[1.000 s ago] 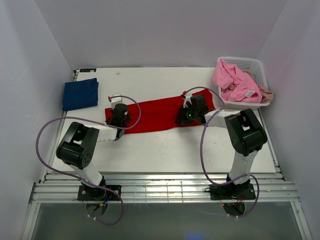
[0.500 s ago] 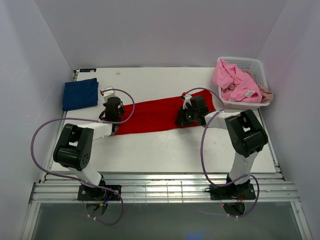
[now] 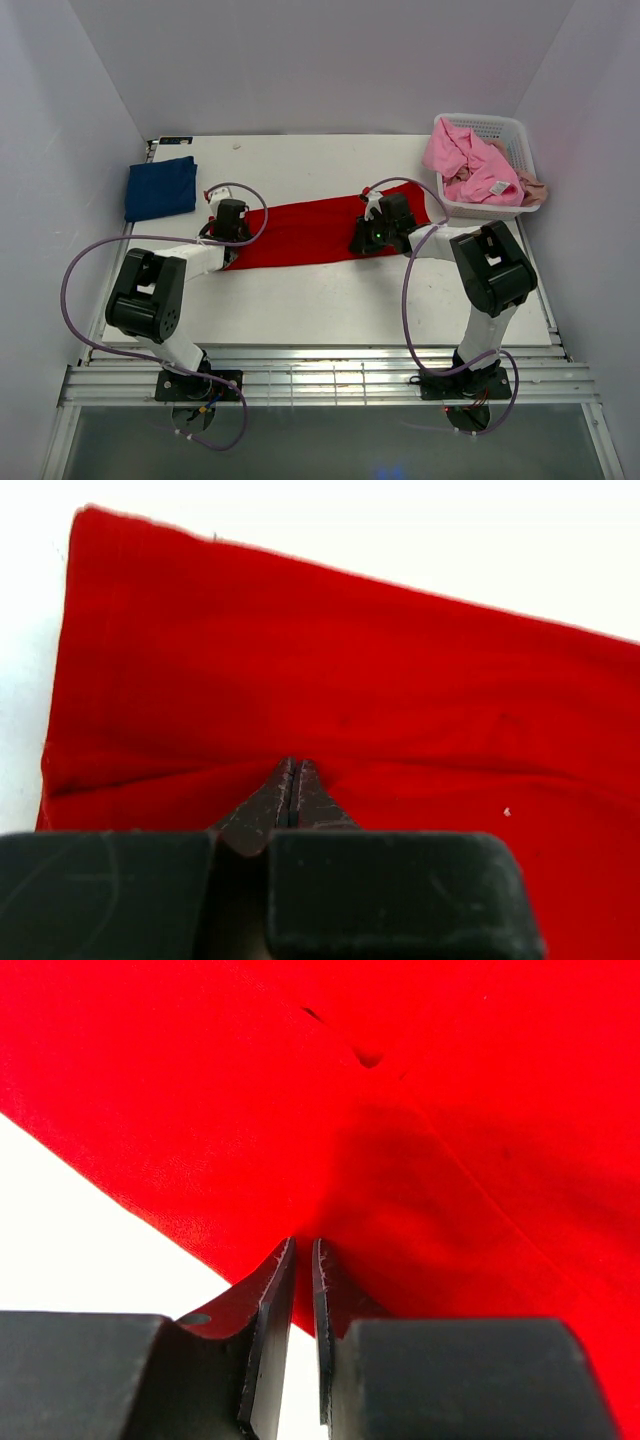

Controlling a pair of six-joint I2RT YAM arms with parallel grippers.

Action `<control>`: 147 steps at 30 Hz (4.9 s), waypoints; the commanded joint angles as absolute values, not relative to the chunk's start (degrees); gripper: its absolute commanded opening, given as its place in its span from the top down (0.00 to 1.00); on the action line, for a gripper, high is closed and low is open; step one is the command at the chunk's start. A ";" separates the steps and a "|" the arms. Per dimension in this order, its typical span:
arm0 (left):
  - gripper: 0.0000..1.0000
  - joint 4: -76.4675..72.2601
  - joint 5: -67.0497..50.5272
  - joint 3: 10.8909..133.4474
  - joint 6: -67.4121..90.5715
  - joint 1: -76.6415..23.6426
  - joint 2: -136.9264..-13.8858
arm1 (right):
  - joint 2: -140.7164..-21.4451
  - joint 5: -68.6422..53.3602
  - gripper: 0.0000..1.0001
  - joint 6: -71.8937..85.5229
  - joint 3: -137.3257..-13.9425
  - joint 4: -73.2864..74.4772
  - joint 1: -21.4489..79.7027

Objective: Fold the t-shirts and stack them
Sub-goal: Fold the other side of the tshirt into a rectangle

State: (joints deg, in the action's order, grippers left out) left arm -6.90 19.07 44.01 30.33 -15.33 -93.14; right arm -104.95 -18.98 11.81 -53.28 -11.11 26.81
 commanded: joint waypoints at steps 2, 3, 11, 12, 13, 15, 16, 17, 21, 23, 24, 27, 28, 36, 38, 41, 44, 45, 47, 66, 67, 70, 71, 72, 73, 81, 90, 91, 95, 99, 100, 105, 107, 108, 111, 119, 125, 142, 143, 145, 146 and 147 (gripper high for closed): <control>1.00 -2.82 17.93 45.44 32.08 -15.38 -92.20 | -105.56 -17.93 0.82 11.60 -50.54 -4.75 27.86; 1.00 -2.46 17.67 45.53 32.08 -15.38 -92.20 | -105.56 -17.84 0.82 11.60 -50.45 -4.75 27.95; 1.00 -3.94 16.26 41.50 33.13 -15.38 -86.60 | -105.99 -17.93 0.82 11.86 -50.45 -4.92 28.12; 1.00 -4.83 16.09 40.44 33.13 -15.38 -85.18 | -106.08 -17.93 0.82 11.78 -50.45 -5.01 28.13; 1.00 -5.53 16.26 38.69 33.05 -15.38 -83.77 | -106.26 -17.84 0.82 11.86 -50.54 -5.10 28.21; 1.00 -5.36 16.70 37.71 32.87 -15.38 -80.87 | -106.35 -17.93 0.82 11.87 -50.45 -5.10 28.39; 1.00 -5.19 16.96 37.10 32.70 -15.47 -80.16 | -106.43 -17.93 0.82 11.95 -50.45 -5.27 28.39; 1.00 -4.75 17.14 36.83 32.61 -15.38 -79.37 | -106.61 -18.10 0.82 12.13 -50.36 -5.45 28.48; 1.00 -4.14 16.96 35.42 32.25 -15.47 -77.34 | -106.96 -18.19 0.82 12.39 -50.62 -5.62 28.91; 1.00 -1.34 17.49 36.90 32.43 -15.38 -78.57 | -107.05 -18.11 0.82 12.48 -50.80 -5.62 29.09; 1.00 -0.80 17.32 37.35 32.43 -15.38 -79.36 | -106.88 -18.11 0.82 12.57 -50.89 -5.62 29.18; 1.00 -0.26 17.31 37.97 32.87 -15.38 -82.00 | -106.79 -17.93 0.82 12.57 -51.06 -5.36 29.36; 1.00 -0.26 17.49 37.97 33.22 -15.38 -82.87 | -106.70 -17.84 0.82 12.57 -50.98 -5.19 29.44; 1.00 2.64 19.69 39.90 34.19 -15.38 -85.87 | -106.17 -17.49 0.82 12.30 -50.80 -4.83 29.44; 1.00 3.08 20.48 40.43 34.28 -15.29 -86.31 | -105.91 -17.40 0.82 12.31 -50.63 -4.75 29.44; 1.00 3.60 21.35 41.57 34.37 -15.12 -87.10 | -105.38 -17.14 0.82 12.13 -50.27 -4.40 29.44; 1.00 3.78 22.15 42.36 34.45 -14.77 -87.63 | -104.68 -16.70 0.82 11.87 -49.57 -4.31 29.44; 1.00 3.78 22.32 42.54 34.28 -14.59 -87.97 | -104.50 -16.53 0.82 11.78 -49.40 -4.22 29.44; 1.00 4.74 23.11 43.32 34.19 -14.24 -88.59 | -104.06 -16.26 0.82 11.69 -48.96 -4.04 29.44; 1.00 0.53 23.29 45.70 31.03 -8.53 -91.13 | -102.66 -16.35 0.82 11.25 -47.02 -3.69 29.36; 1.00 0.44 23.38 46.83 30.76 -8.44 -91.58 | -102.74 -16.43 0.82 11.25 -47.02 -3.69 29.36; 1.00 -1.84 23.73 48.95 29.80 -8.44 -93.60 | -102.83 -16.44 0.82 11.16 -46.76 -3.60 29.44; 1.00 -2.11 23.73 49.39 29.62 -8.44 -94.04 | -102.83 -16.44 0.82 11.08 -46.67 -3.60 29.44; 1.00 -2.20 23.73 49.92 29.36 -8.44 -94.48 | -103.01 -16.35 0.82 10.99 -46.67 -3.60 29.44; 1.00 -2.89 23.56 50.27 29.27 -8.35 -95.09 | -103.18 -16.52 0.82 11.07 -46.67 -3.60 29.44; 1.00 -0.80 22.95 55.37 28.39 -8.44 -96.95 | -103.80 -16.61 0.82 10.72 -46.85 -3.34 29.44; 1.00 4.12 22.24 46.67 31.55 -8.44 -83.94 | -104.68 -17.05 0.82 10.64 -46.93 -3.69 29.36; 1.00 8.05 21.11 46.23 31.90 -8.44 -83.41 | -104.68 -17.49 0.82 10.90 -46.85 -4.04 29.44; 1.00 9.31 19.61 44.65 32.61 -8.44 -82.27 | -104.50 -17.84 0.82 11.07 -46.58 -4.39 29.44; 1.00 11.77 19.95 43.16 33.13 -8.35 -81.83 | -103.89 -17.75 0.82 11.16 -46.06 -4.57 29.44; 1.00 12.04 20.13 42.89 33.13 -8.44 -82.09 | -103.80 -17.93 0.82 11.16 -45.97 -4.66 29.44; 1.00 12.13 20.65 41.84 33.22 -8.35 -83.05 | -103.27 -18.10 0.82 11.51 -45.53 -5.10 29.44; 1.00 12.04 20.83 42.01 33.05 -8.44 -83.67 | -103.10 -18.11 0.82 11.60 -45.53 -5.01 29.53; 1.00 11.69 21.00 42.10 32.87 -8.44 -83.93 | -103.01 -18.02 0.82 11.51 -45.44 -5.01 29.53; 1.00 11.60 21.09 42.89 32.70 -8.44 -85.86 | -102.83 -17.84 0.82 11.51 -45.35 -4.84 29.62; 1.00 9.41 21.71 43.15 32.52 -8.35 -89.82 | -102.74 -17.75 0.82 11.34 -45.35 -4.57 29.62; 1.00 7.30 22.76 46.75 31.03 -7.82 -93.42 | -102.83 -17.58 0.82 11.16 -45.53 -4.13 29.53; 1.00 2.11 22.68 52.47 30.23 -7.03 -98.00 | -104.15 -17.14 0.82 10.72 -45.61 -3.51 29.62; 1.00 1.85 22.85 52.64 30.23 -7.03 -98.17 | -104.15 -17.14 0.82 10.64 -45.62 -3.34 29.62; 1.00 1.58 23.20 52.91 30.41 -7.03 -98.44 | -104.15 -17.05 0.82 10.55 -45.62 -3.16 29.62; 1.00 1.32 23.29 53.00 30.32 -7.03 -98.26 | -104.15 -16.96 0.82 10.55 -45.70 -3.08 29.53; 1.00 0.54 23.12 52.91 30.32 -6.94 -98.17 | -104.15 -16.96 0.82 10.55 -45.70 -3.08 29.62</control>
State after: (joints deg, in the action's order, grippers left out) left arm 3.20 22.09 51.24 30.44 -7.44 -98.96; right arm -101.60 -18.59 11.97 -48.10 -13.54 28.99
